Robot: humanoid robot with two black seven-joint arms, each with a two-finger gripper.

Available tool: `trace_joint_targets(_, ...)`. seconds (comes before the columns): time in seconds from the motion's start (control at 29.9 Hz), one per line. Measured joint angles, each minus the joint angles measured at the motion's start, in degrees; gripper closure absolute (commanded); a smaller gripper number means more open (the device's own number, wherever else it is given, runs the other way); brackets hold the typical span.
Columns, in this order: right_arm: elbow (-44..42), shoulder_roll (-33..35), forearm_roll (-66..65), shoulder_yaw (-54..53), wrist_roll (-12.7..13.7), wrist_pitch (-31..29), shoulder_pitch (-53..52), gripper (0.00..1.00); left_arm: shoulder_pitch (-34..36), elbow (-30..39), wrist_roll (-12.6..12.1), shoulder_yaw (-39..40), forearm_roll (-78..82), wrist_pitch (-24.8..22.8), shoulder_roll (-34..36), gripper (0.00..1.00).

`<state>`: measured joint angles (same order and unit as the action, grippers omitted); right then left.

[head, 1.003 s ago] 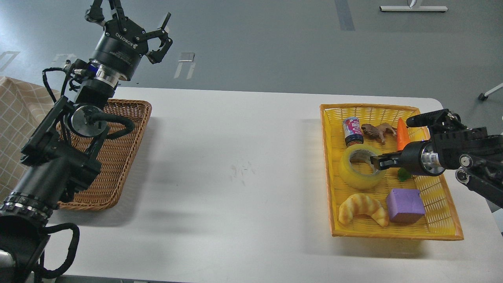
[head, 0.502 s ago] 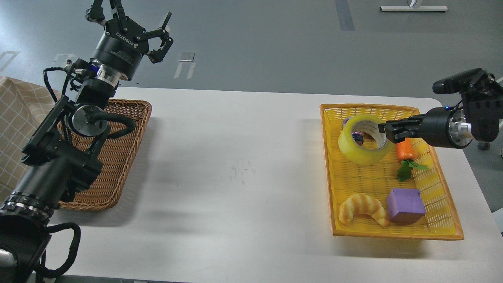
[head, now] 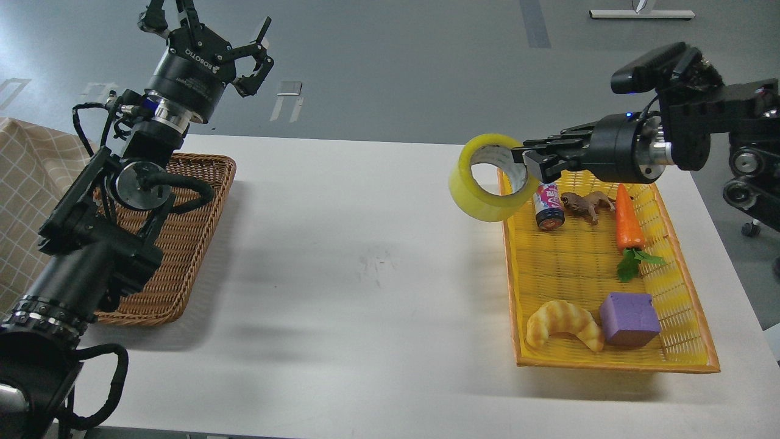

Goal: Place and transfer tape with both arms
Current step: 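Lift the tape roll and carry it toward the table center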

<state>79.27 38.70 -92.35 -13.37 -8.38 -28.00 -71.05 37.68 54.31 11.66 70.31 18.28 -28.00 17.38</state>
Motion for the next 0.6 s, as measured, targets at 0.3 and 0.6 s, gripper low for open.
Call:
trace_joint_targets(0.3, -8.0, -13.5, -0.3, 0.0, 0.0, 0.0, 0.4, 1.0, 0.0, 0.1, -0.1, -0.1, 0.0, 0.0, -0.6, 0.02)
trace_joint_targets(0.6, -15.7, -23.6, -0.8, 2.1, 0.1, 0.0, 1.5, 1.0, 0.1, 0.2, -0.1, 0.0, 0.0, 0.0, -0.9, 0.02)
